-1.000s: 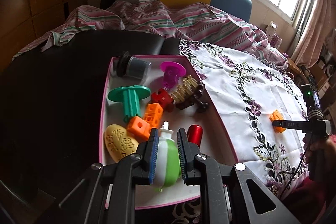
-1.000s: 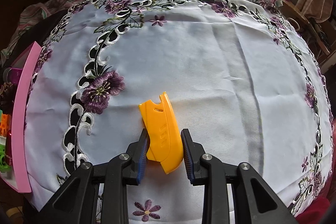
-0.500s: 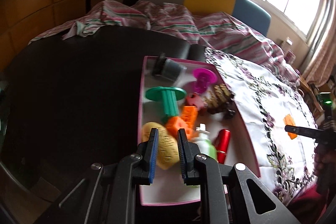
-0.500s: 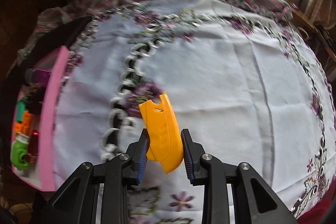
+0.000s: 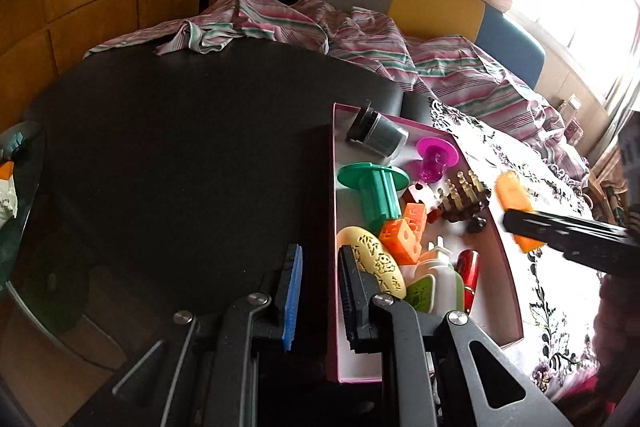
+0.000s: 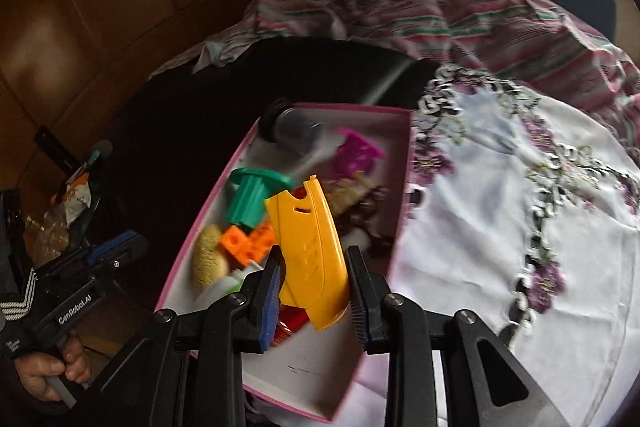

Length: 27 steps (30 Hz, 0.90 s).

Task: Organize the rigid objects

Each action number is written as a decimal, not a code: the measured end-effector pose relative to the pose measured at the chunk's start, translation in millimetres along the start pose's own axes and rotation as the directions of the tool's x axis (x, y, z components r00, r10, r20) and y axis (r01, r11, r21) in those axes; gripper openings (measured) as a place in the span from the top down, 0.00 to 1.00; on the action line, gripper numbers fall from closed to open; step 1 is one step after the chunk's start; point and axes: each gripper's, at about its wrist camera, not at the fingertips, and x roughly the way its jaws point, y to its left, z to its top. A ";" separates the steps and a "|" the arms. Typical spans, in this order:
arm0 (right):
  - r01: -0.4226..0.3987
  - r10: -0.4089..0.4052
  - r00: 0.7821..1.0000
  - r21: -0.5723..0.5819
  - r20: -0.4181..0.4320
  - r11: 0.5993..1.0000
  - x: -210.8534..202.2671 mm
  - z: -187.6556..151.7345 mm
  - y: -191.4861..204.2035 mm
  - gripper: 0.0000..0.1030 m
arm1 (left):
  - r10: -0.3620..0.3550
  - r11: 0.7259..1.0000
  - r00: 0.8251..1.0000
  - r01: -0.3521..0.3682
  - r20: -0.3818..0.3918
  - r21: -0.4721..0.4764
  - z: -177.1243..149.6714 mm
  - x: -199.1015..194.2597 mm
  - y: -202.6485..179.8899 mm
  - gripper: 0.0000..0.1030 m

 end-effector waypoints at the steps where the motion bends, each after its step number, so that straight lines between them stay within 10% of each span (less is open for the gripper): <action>1: -0.013 0.013 1.000 -0.004 -0.024 1.000 10.2 2.0 3.5 0.72 | -0.002 1.000 1.000 0.002 -0.003 -0.004 -0.4 0.7 1.1 0.80; 14: 0.011 -0.004 0.991 0.054 -0.136 0.998 75.4 -3.2 -7.2 0.69 | -0.010 1.000 1.000 0.010 -0.025 -0.003 -6.1 9.6 0.6 0.68; 27: 0.065 -0.061 0.997 0.072 -0.051 0.995 44.4 -19.1 -10.5 0.59 | 0.040 0.999 0.999 -0.041 0.016 0.029 -3.7 0.3 -8.4 0.35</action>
